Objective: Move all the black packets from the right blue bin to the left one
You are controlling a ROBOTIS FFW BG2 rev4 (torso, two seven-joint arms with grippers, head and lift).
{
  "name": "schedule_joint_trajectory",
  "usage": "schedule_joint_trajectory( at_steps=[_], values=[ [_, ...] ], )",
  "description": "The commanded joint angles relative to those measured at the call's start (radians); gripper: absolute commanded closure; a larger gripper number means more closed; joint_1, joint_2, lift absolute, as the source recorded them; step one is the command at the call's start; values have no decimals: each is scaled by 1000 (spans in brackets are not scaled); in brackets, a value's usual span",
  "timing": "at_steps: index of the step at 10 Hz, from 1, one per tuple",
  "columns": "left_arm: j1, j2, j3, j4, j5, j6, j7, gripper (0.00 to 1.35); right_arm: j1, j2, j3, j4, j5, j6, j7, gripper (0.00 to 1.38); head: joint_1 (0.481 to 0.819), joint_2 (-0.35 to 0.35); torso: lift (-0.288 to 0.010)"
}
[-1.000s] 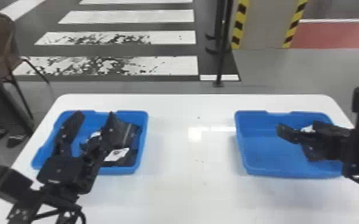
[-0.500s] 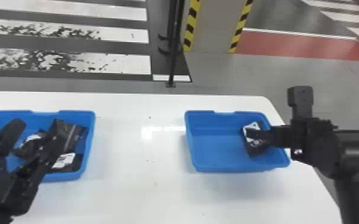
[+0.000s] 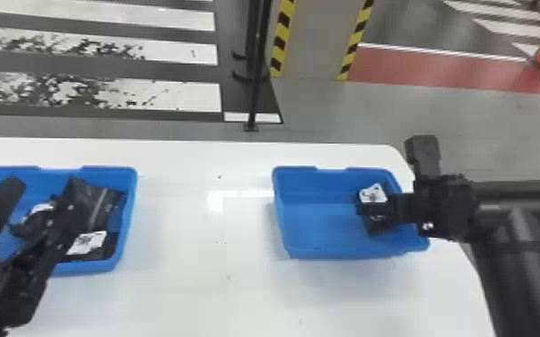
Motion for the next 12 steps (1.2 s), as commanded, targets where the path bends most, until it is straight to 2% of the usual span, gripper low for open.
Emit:
schedule_joint_trajectory(
  at_steps=[1,3,5,9,10,11,12],
  values=[
    [0,-2,1,0,0,0,0,414,-31,-2,15,52,2,0,0,84,695,-196,-140],
    [-3,-2,-1,0,2,-5,0,414,-51,-3,27,67,19,12,-2,84,695,-193,-140],
    [-3,-2,-1,0,4,-5,0,414,-98,-12,57,133,33,19,0,90,695,-196,-140],
    [-3,-2,-1,2,4,-3,0,415,-122,-12,59,194,41,29,-2,108,695,-205,-140],
    [-5,-2,-1,5,0,-3,0,415,-127,-12,63,209,43,31,0,156,695,-206,-140],
    [-3,-2,-1,5,0,-3,0,415,-134,-12,63,229,43,34,0,398,695,-209,-140],
    [-3,-2,1,5,2,-3,0,415,-134,-12,63,243,27,31,0,791,695,-211,-140]
  ],
)
